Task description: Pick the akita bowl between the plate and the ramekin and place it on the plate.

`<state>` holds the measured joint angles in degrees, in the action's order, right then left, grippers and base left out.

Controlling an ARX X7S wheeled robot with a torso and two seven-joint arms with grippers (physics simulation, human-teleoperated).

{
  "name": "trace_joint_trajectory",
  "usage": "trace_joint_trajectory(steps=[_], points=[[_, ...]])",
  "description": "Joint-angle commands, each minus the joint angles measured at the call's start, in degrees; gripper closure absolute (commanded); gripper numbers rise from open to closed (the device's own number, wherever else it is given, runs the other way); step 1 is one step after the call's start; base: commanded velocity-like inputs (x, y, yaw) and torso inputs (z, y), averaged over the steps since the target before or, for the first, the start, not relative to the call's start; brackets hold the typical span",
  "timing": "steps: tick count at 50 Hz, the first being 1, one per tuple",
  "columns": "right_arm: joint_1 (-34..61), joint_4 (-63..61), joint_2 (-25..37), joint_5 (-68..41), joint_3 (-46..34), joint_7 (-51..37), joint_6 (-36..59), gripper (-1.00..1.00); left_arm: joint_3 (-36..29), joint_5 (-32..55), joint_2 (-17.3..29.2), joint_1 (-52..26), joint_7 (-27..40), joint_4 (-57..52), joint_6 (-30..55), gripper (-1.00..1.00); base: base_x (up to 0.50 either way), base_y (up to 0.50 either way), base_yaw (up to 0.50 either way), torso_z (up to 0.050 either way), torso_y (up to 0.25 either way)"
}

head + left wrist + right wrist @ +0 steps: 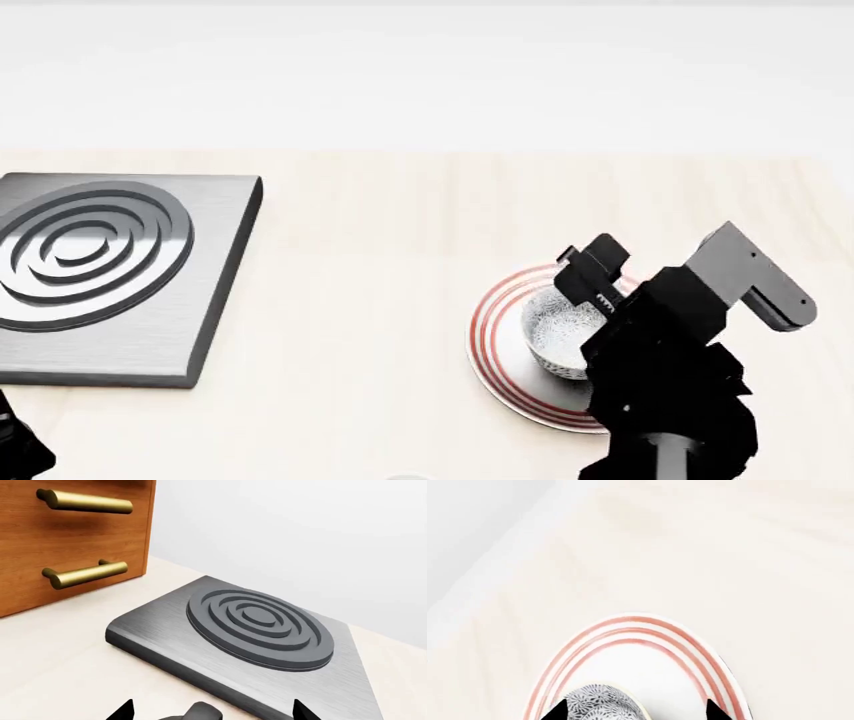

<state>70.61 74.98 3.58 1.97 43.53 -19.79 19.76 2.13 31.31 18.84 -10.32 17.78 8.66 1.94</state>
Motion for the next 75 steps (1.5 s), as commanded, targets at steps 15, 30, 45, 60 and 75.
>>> trace_joint_trajectory(steps=[15,30,45,60,75], points=[[-9.50,-31.29,-3.39,-10.22,-20.10,1.33,15.25,-1.00,-0.18,0.31,0.21,-0.01,0.08,0.05,-0.12,-1.00,0.00,0.00,0.00,0.000,0.000],[-23.44,-59.26,-2.38,-19.86,-28.11,-1.53,23.90,-1.00,-0.37,0.16,0.09,-0.08,0.05,0.62,-0.69,-1.00,0.00,0.00,0.00,0.000,0.000],[-32.58,-76.09,-1.09,-23.18,-31.82,-3.34,27.18,-1.00,-0.55,0.32,0.29,0.13,0.37,-0.01,-0.45,-1.00,0.00,0.00,0.00,0.000,0.000],[-41.54,-85.77,-0.31,-24.47,-34.55,-4.44,25.70,-1.00,-0.74,0.28,0.35,0.04,0.32,0.28,-0.76,-1.00,0.00,0.00,0.00,0.000,0.000],[-49.18,-91.93,1.46,-23.20,-37.74,-5.12,21.38,-1.00,-0.85,0.44,0.52,0.24,0.59,-0.18,-0.66,-1.00,0.00,0.00,0.00,0.000,0.000]])
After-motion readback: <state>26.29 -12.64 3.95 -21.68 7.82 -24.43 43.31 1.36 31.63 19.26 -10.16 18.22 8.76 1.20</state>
